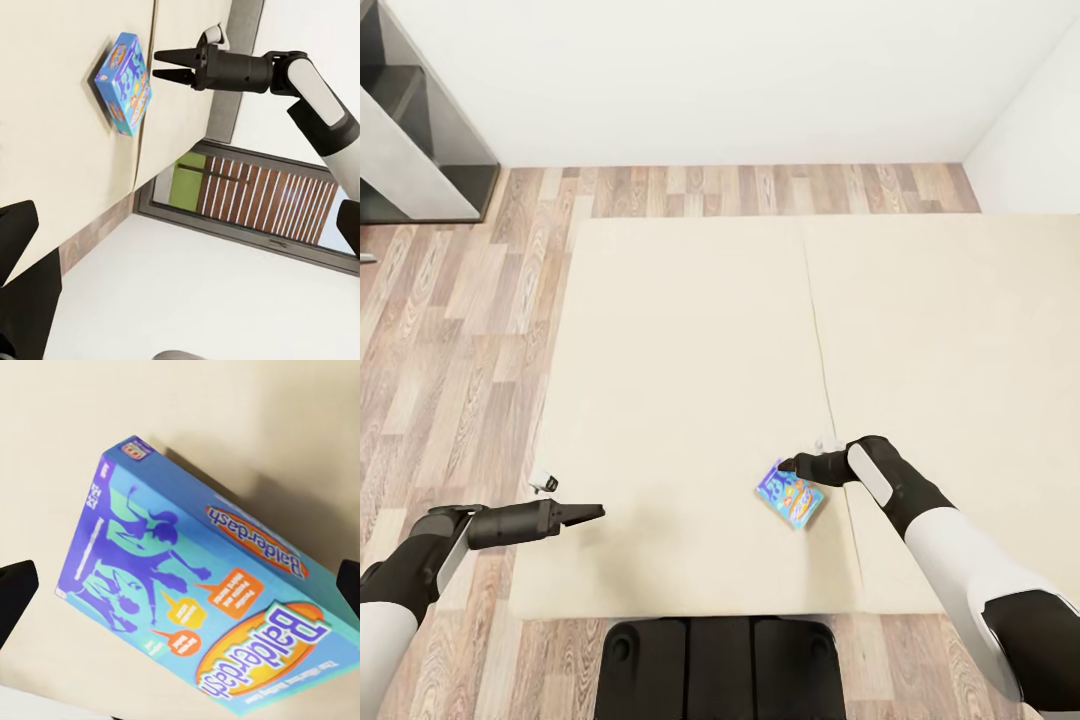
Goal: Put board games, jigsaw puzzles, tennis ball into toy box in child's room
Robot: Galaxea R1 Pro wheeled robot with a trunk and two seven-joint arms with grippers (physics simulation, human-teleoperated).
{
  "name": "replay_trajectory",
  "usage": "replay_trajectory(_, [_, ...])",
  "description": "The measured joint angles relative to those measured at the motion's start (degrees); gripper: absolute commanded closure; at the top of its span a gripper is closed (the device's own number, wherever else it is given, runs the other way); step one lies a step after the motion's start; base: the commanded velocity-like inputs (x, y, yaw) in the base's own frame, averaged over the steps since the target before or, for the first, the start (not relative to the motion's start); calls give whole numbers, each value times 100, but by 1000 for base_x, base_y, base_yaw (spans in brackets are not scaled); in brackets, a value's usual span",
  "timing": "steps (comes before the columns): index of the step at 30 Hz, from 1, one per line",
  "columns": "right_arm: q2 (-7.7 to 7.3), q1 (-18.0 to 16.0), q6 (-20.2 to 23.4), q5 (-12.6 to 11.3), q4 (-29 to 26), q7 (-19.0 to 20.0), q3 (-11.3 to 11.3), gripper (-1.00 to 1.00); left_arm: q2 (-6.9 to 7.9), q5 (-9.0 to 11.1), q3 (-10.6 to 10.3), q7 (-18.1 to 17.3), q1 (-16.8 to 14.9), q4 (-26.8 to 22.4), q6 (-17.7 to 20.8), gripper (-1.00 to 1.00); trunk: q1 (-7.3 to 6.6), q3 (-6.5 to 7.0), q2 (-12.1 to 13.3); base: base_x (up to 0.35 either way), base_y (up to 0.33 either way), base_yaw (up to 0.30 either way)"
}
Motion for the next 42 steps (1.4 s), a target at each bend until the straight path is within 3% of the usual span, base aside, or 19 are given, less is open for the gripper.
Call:
replay_trajectory(24, [-1, 0, -21, 3, -7, 1, 89, -100, -7, -19, -2, 0, 0, 0, -219, -100, 0, -201, 0, 0, 0, 0])
replay_trajectory(36, [5, 0, -37, 9, -11, -6, 98, -100, -7, -22, -2, 0, 0, 0, -220, -100, 0, -230, 0, 0, 0, 0])
replay_trajectory(42, [2, 15, -39, 9, -8, -6, 290, -100, -7, -22, -5, 0, 0, 0, -220, -100, 0, -230, 0, 0, 0, 0])
